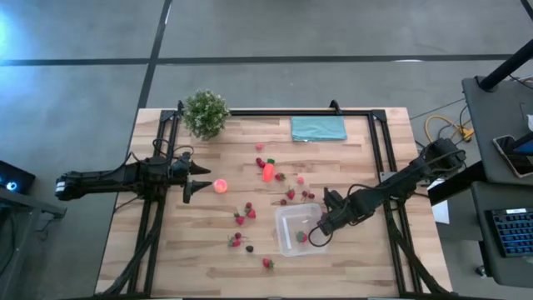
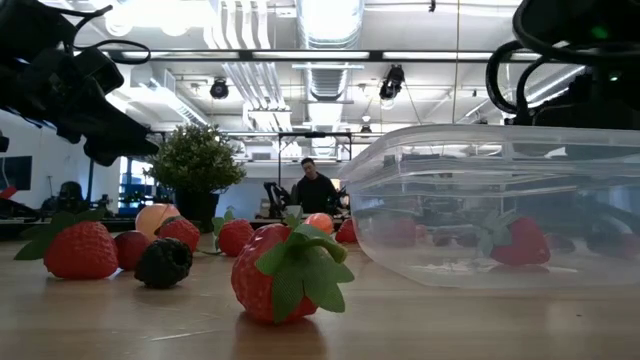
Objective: Pick and placing Produce into tupperware
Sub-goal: Put the pink peach into the transparent container
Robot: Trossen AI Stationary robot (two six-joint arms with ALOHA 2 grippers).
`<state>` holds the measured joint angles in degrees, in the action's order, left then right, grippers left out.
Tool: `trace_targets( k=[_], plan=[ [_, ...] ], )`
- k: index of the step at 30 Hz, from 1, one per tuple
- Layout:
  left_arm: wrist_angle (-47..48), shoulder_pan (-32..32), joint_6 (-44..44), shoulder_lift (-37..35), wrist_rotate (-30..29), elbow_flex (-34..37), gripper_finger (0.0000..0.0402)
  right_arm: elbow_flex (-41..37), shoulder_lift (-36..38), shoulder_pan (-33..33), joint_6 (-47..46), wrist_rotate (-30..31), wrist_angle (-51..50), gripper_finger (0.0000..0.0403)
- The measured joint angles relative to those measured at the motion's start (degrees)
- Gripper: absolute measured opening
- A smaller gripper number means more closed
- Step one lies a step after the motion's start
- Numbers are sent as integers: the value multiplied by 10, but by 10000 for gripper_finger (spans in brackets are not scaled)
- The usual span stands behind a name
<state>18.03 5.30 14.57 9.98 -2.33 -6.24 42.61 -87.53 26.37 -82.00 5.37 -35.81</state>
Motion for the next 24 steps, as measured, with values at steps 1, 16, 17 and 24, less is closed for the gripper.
trace_targets(
  k=[1,16,17,24],
  plan=[
    [0,0,0,0,0,0,217,0,0,0,0,0,0,141],
    [0,0,0,0,0,0,217,37,17,12,-4,-26,-5,89],
    [0,0,0,0,0,0,217,49,23,14,-2,-23,-15,90],
    [0,0,0,0,0,0,217,178,40,33,43,22,-159,90]
  ],
)
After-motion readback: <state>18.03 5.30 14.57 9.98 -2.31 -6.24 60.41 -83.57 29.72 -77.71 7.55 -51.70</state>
